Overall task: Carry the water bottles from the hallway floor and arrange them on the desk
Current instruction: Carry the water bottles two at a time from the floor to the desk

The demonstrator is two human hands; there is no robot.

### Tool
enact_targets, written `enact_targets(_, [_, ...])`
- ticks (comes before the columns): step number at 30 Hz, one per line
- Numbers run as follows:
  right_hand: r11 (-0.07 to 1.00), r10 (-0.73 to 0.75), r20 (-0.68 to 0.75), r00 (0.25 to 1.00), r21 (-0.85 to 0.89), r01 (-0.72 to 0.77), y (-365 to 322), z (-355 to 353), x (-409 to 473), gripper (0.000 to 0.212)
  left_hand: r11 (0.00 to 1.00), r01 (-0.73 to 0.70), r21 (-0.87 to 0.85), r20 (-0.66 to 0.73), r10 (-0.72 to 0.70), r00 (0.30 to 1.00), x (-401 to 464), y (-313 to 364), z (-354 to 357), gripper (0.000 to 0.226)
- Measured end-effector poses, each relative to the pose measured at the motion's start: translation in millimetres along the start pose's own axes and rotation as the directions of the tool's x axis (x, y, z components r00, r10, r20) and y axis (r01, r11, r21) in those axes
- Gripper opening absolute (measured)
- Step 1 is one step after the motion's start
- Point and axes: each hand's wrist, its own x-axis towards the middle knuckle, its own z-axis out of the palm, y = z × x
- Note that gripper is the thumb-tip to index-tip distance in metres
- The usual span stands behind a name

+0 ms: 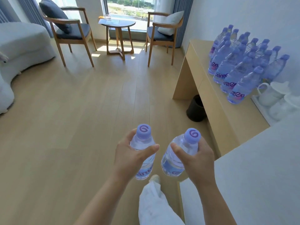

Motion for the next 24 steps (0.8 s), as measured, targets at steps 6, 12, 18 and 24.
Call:
enact_targets(6, [0.999,0.028,0.016,0.999,0.040,-0.029,19,40,154,0.027,0.999,-0.026,0.020,-0.017,0.027,1.000,140,21,34,0.036])
enact_targets(12, [0.993,0.025,0.048,0.999,0.112,-0.030,18,67,298,0.030,0.999,-0.041,-0.017,-0.067,0.040,0.997,278,60,69,0.040])
enact_targets(18, [0.995,0.034,0.016,0.999,0.092,-0.036,31,78,397,0.025,0.998,-0.049,-0.047,-0.047,0.047,0.998,388,73,103,0.036])
enact_targets(24, [0.995,0.066,-0.080,0.995,0.076,-0.060,54,100,505,0.029,0.999,-0.014,-0.050,0.075,0.018,0.997,509,79,138,0.045])
